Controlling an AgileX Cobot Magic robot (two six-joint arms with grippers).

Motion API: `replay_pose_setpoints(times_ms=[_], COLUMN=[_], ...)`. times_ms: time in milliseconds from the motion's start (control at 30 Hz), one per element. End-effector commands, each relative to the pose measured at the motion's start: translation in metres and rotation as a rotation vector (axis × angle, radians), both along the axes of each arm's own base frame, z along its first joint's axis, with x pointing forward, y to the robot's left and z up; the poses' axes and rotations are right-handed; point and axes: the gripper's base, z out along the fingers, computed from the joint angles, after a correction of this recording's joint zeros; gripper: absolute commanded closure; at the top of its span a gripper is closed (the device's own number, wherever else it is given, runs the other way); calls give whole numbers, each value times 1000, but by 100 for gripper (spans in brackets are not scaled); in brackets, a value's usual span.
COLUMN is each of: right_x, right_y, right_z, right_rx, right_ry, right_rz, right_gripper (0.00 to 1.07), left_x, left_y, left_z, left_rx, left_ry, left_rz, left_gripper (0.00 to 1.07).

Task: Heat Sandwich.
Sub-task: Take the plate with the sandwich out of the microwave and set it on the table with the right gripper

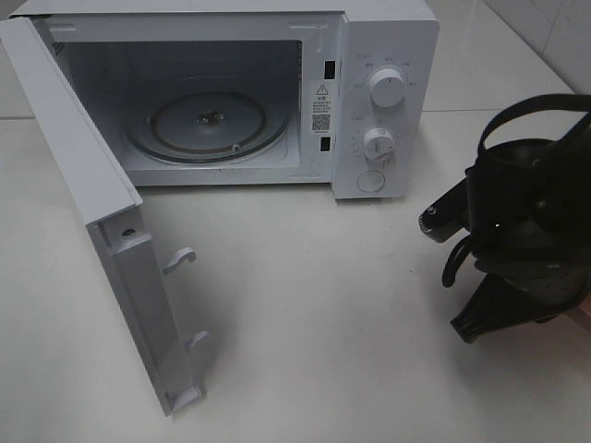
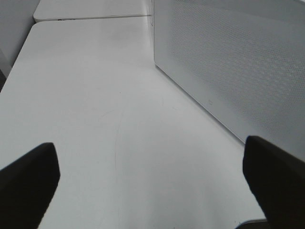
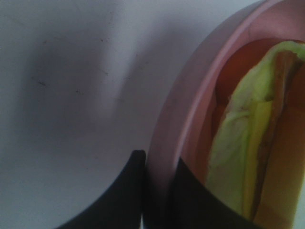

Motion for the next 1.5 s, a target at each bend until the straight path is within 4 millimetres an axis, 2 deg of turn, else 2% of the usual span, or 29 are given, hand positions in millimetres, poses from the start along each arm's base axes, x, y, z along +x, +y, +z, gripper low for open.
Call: replay_pose_setpoints(times_ms=[33, 167, 333, 467, 533, 767, 1267, 1500], right_x=[4, 8, 10, 13, 14, 22, 25, 27], right_y=[0, 3, 5, 8, 8, -4, -6, -5], right_z=[-4, -22, -31, -48, -50, -65, -66, -62], right_rx=[-43, -61, -64, -60, -60, -39, -30, -15], right_ry=[-15, -4, -10, -11, -11, 16, 5, -11], right_rz=[0, 10, 3, 12, 12, -33, -41, -45], right_gripper=[100, 99, 99, 99, 99, 98, 93, 81], left_x=[-3, -3, -3, -3, -3, -3, -3, -3], left_y=[0, 0, 0, 0, 0, 0, 0, 0], left_z=[-1, -1, -1, -1, -1, -1, -1, -1], left_rx=[1, 1, 1, 1, 1, 1, 1, 1], left_ry=[-24, -24, -24, -24, -24, -24, -24, -24], left_rz=[3, 3, 3, 3, 3, 3, 3, 3], left_gripper=[6, 6, 6, 6, 6, 6, 6, 6])
